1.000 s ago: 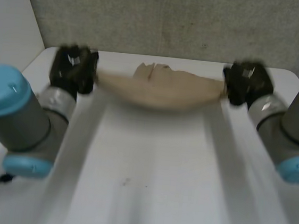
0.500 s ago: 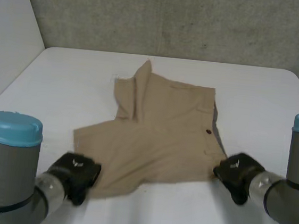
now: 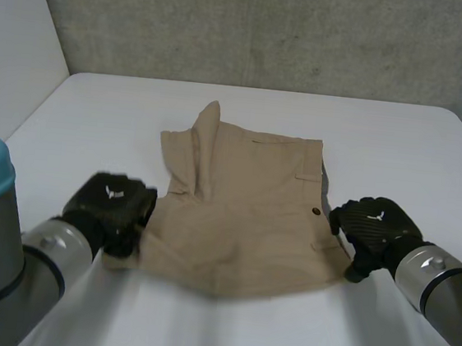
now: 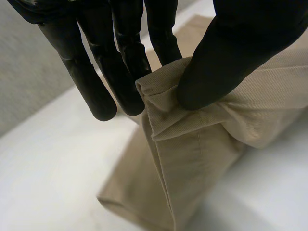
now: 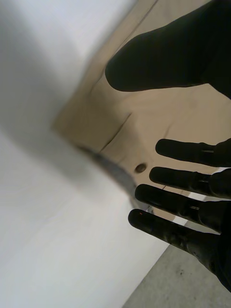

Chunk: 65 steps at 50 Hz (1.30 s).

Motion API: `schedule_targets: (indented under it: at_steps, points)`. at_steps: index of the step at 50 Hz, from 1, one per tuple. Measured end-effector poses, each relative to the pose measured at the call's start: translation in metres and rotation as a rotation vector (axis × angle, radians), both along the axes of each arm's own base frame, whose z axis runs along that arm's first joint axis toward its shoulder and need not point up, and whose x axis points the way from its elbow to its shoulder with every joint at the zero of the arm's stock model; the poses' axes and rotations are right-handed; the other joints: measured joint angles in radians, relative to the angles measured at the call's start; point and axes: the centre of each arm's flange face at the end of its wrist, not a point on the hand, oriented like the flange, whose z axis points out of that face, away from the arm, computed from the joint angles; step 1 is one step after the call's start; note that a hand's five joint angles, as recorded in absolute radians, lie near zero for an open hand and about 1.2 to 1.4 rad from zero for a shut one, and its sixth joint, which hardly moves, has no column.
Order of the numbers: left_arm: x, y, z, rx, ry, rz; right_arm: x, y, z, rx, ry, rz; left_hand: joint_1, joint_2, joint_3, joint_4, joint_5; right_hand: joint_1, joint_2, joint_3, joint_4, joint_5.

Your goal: Fold the shorts.

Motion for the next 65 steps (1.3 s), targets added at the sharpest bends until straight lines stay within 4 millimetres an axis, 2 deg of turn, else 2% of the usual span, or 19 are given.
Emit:
schedule_targets:
  at_steps: [7, 18, 22, 24, 25, 28, 33, 40, 46, 47, 48, 49, 53, 55, 57, 58, 59, 60, 65]
  points:
    - [-0.008, -0.03, 0.012, -0.093, 0.079, 0.037, 0.007, 0.005, -0.02, 0.084, -0.081, 0.034, 0.0, 0.0, 0.0, 0.0, 0.0, -0.015, -0.016, -0.019, -0.014, -0.022]
    - [-0.01, -0.06, 0.0, -0.084, 0.08, 0.078, 0.009, -0.009, -0.047, 0.069, -0.039, 0.017, 0.0, 0.0, 0.0, 0.0, 0.0, -0.015, -0.016, -0.019, -0.014, -0.023]
    - [-0.006, -0.064, -0.004, -0.072, 0.073, 0.096, 0.008, -0.014, -0.05, 0.049, -0.012, -0.003, 0.0, 0.0, 0.0, 0.0, 0.0, 0.121, 0.152, 0.144, 0.146, 0.127]
    - [-0.005, -0.065, -0.005, -0.068, 0.07, 0.101, 0.007, -0.016, -0.05, 0.041, -0.005, -0.011, 0.0, 0.0, 0.0, 0.0, 0.0, 0.205, 0.269, 0.261, 0.264, 0.234]
    - [-0.003, -0.066, -0.007, -0.062, 0.067, 0.105, 0.006, -0.019, -0.05, 0.025, 0.003, -0.022, 0.0, 0.0, 0.0, 0.0, 0.0, 0.344, 0.438, 0.425, 0.429, 0.392]
    - [-0.001, -0.065, -0.009, -0.053, 0.062, 0.109, 0.005, -0.023, -0.049, 0.003, 0.009, -0.037, 0.0, 0.0, 0.0, 0.0, 0.0, 0.403, 0.57, 0.568, 0.577, 0.53]
    - [0.002, -0.057, -0.018, -0.016, 0.042, 0.107, 0.002, -0.029, -0.044, -0.033, 0.024, -0.05, 0.0, 0.0, 0.0, 0.0, 0.0, 0.414, 0.581, 0.577, 0.599, 0.548]
    - [0.012, -0.026, -0.031, 0.102, -0.028, 0.089, -0.006, -0.024, -0.035, -0.055, 0.145, -0.005, 0.0, 0.0, 0.0, 0.0, 0.0, 0.414, 0.581, 0.577, 0.599, 0.548]
    - [0.022, 0.024, -0.043, 0.291, -0.114, 0.023, -0.016, -0.007, -0.024, -0.019, 0.321, 0.079, 0.0, 0.0, 0.0, 0.0, 0.0, 0.414, 0.581, 0.577, 0.599, 0.548]
    - [0.022, 0.024, -0.043, 0.291, -0.114, 0.023, -0.016, -0.007, -0.024, -0.019, 0.321, 0.079, 0.0, 0.0, 0.0, 0.0, 0.0, 0.414, 0.581, 0.577, 0.599, 0.548]
    - [0.024, 0.043, -0.045, 0.35, -0.132, -0.017, -0.017, -0.005, -0.023, -0.01, 0.337, 0.088, 0.0, 0.0, 0.0, 0.0, 0.0, 0.414, 0.581, 0.577, 0.599, 0.548]
    - [0.024, 0.043, -0.045, 0.35, -0.132, -0.017, -0.017, -0.005, -0.023, -0.01, 0.337, 0.088, 0.0, 0.0, 0.0, 0.0, 0.0, 0.414, 0.581, 0.577, 0.599, 0.548]
    - [0.026, 0.067, -0.042, 0.405, -0.137, -0.078, -0.023, 0.006, -0.021, 0.053, 0.409, 0.135, -0.015, -0.083, -0.078, -0.067, -0.048, 0.414, 0.581, 0.583, 0.599, 0.548]
    - [0.026, 0.07, -0.039, 0.396, -0.128, -0.089, -0.023, 0.007, -0.022, 0.061, 0.411, 0.14, -0.039, -0.127, -0.121, -0.109, -0.085, 0.414, 0.581, 0.583, 0.599, 0.548]
    - [0.025, 0.069, -0.034, 0.372, -0.114, -0.096, -0.023, 0.008, -0.023, 0.066, 0.409, 0.142, -0.478, -0.527, -0.512, -0.522, -0.492, 0.414, 0.581, 0.587, 0.599, 0.548]
    - [0.024, 0.067, -0.032, 0.352, -0.105, -0.098, -0.022, 0.009, -0.023, 0.068, 0.407, 0.143, -0.619, -0.679, -0.664, -0.659, -0.63, 0.414, 0.581, 0.589, 0.599, 0.548]
    - [0.023, 0.065, -0.029, 0.335, -0.098, -0.099, -0.022, 0.009, -0.024, 0.068, 0.404, 0.143, -0.638, -0.696, -0.664, -0.677, -0.649, 0.414, 0.581, 0.591, 0.599, 0.548]
    - [0.02, 0.059, -0.025, 0.301, -0.085, -0.1, -0.021, 0.009, -0.024, 0.066, 0.399, 0.141, -0.797, -0.868, -0.846, -0.862, -0.834, 0.414, 0.581, 0.594, 0.599, 0.548]
    - [0.006, 0.026, -0.003, 0.1, -0.018, -0.104, -0.02, 0.007, -0.025, 0.047, 0.375, 0.125, -0.822, -0.931, -0.922, -0.928, -0.909, 0.427, 0.581, 0.594, 0.599, 0.548]
